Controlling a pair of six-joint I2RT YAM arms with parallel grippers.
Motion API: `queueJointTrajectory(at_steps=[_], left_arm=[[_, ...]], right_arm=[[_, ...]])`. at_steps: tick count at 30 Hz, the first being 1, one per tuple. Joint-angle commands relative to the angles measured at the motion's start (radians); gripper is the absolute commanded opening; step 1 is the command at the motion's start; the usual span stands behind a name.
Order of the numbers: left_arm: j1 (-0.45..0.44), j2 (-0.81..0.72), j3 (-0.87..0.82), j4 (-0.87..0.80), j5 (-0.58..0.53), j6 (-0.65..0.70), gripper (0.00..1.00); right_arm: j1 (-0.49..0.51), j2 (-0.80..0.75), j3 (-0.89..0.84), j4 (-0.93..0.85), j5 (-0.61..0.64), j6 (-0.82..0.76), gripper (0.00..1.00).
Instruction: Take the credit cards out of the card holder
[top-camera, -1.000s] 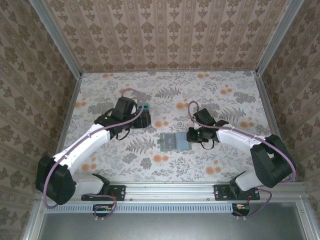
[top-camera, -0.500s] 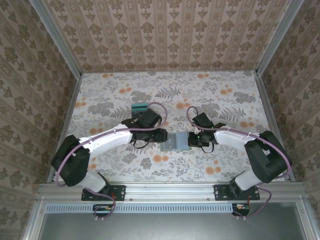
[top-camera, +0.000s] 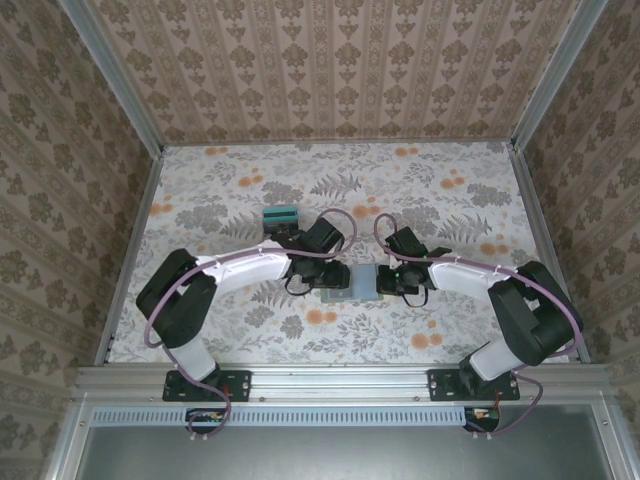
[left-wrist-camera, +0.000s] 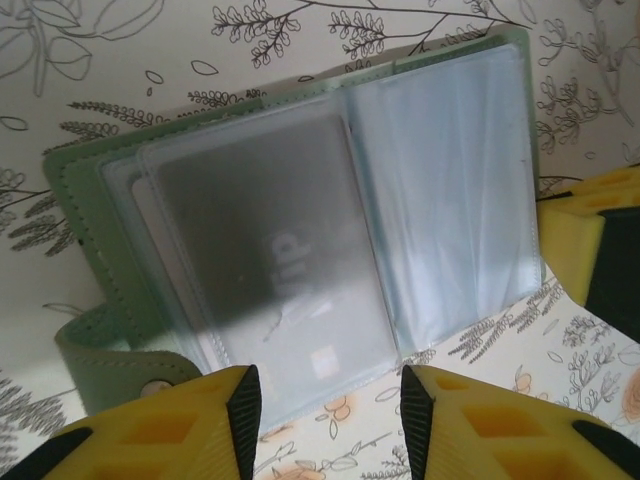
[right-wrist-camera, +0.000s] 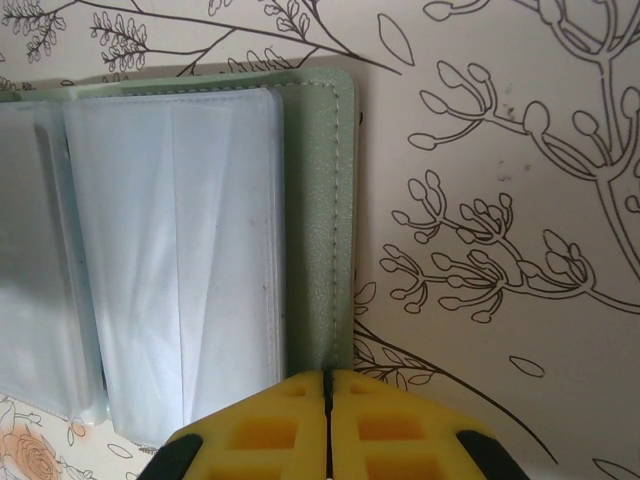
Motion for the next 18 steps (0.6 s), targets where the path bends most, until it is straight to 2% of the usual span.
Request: queueJointTrajectory(at_steps=[1,10,18], left_arm=[[-0.006,0.031,0.048,-0.046,0.002,0.001,0.42],[-0.003,0.061,0.056,-0.110,-0.064,-0.008,0.41],[-0.003,0.093,0.058,-0.102,-0.049,-0.007,0.41]], right_arm=[[0.007,0.016,-0.025,-0.006,0.031,0.018,0.09],[0.007,0.010,-0.033,-0.004,0.032,0.027,0.09],[0.008,0.015,-0.027,-0.005,0.028,0.029,0.09]])
